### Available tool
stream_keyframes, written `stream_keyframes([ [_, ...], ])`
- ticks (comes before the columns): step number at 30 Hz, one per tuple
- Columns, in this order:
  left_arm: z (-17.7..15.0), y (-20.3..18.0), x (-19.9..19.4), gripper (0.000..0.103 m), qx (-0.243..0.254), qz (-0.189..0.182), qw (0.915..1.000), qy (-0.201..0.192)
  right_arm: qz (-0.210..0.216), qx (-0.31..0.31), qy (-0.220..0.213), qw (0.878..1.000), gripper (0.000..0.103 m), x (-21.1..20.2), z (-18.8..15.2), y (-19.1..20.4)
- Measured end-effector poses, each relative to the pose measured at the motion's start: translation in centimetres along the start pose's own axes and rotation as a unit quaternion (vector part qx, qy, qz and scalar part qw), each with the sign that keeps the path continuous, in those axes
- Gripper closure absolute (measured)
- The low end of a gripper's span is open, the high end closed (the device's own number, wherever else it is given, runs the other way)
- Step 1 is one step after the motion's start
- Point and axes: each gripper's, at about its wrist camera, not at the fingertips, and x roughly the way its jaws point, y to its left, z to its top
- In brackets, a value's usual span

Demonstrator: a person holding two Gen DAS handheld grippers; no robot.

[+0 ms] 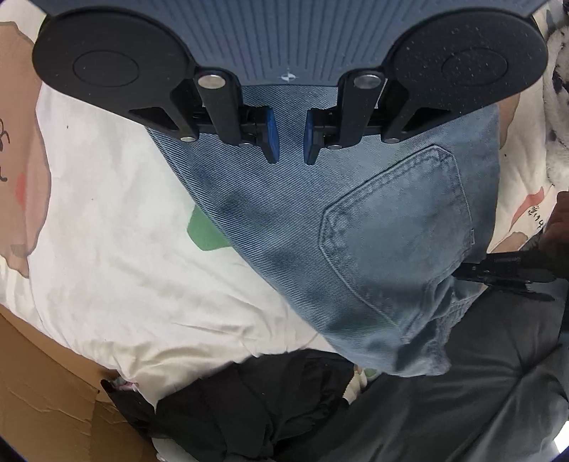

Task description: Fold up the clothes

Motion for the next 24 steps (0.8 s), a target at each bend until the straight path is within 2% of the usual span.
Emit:
stream_keyframes([
  [3,1.4,-0.6,-1.4,0.097,0.006,0.014,0.9999,-0.006,-0.003,0.002,0.001,1.0,0.082,0.0,-0.1,-0.5],
  [6,2.9,-1.5,-2.7,0.097,0.005,-0.001,0.9996,-0.027,-0.006,0.006,0.0,1.0,0.082,-0.1,-0.1,-0.8],
  [15,7.0,-5.9,-3.1,0.095,0.043,-0.041,0.9956,-0.073,-0.005,0.014,-0.007,1.0,0.082,-0.2,0.2,-0.8],
  [16,7.2,-6.2,-3.1,0.09,0.046,-0.05,0.9946,-0.079,-0.005,0.015,-0.006,1.0,0.082,-0.1,0.2,-0.8],
  [17,7.5,-6.5,-3.0,0.073,0.05,-0.058,0.9934,-0.085,-0.005,0.017,-0.004,1.0,0.082,0.0,0.2,-0.7],
  [19,8.0,-7.5,-2.5,0.048,0.07,-0.056,0.9917,-0.092,-0.005,0.017,-0.001,1.0,0.082,0.2,0.2,-0.6],
  [21,8.5,-7.9,-1.7,0.049,0.082,-0.055,0.9905,-0.095,-0.007,0.013,-0.001,1.0,0.078,0.2,0.1,-0.5],
  [24,8.9,-7.9,-0.3,0.051,0.091,-0.053,0.9907,-0.087,-0.006,0.009,-0.003,1.0,0.066,0.1,0.0,-0.5],
])
